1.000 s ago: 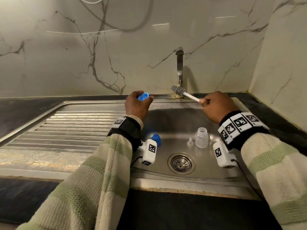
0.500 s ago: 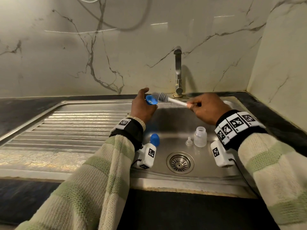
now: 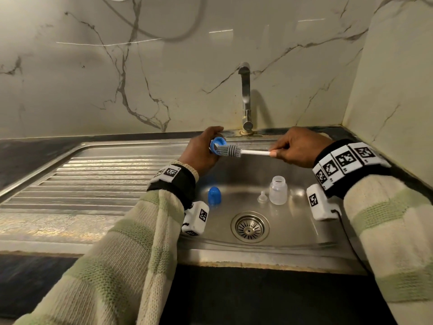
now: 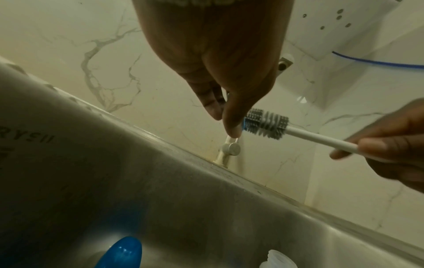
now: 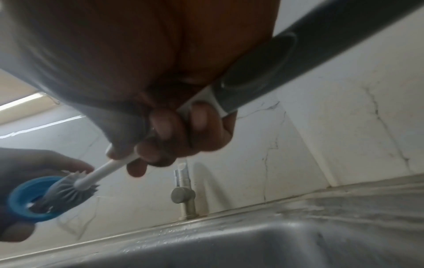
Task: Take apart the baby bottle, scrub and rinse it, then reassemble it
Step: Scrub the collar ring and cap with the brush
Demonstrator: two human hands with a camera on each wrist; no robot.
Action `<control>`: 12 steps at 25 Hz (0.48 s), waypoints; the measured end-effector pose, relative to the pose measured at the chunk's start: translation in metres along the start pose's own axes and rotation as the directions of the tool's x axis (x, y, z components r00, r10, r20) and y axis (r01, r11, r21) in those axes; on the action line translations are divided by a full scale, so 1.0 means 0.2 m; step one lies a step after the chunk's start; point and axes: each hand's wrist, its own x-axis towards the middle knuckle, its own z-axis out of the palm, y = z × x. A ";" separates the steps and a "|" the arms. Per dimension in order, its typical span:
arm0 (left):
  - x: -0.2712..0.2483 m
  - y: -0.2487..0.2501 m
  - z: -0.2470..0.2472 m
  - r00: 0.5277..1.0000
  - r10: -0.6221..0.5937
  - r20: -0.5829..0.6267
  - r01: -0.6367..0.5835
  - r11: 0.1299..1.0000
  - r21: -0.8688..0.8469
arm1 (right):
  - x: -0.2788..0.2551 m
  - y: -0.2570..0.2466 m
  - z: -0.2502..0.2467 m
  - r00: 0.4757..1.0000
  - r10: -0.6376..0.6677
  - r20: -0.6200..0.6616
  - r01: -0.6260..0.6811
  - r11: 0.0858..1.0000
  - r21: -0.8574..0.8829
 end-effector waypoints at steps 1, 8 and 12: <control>0.00 0.02 0.00 1.000 0.013 0.013 -0.013 0.999 0.040 | 0.00 0.00 0.00 1.000 0.003 -0.020 -0.004 0.999 -0.042; 0.00 -0.07 -0.05 0.991 -0.090 -0.098 0.087 0.996 -0.030 | 0.03 -0.13 0.12 0.988 -0.138 -0.069 0.136 0.990 -0.029; 0.00 -0.03 -0.01 0.997 0.017 0.074 -0.025 0.994 0.109 | 0.03 -0.05 0.05 1.000 -0.026 0.006 0.026 0.997 -0.071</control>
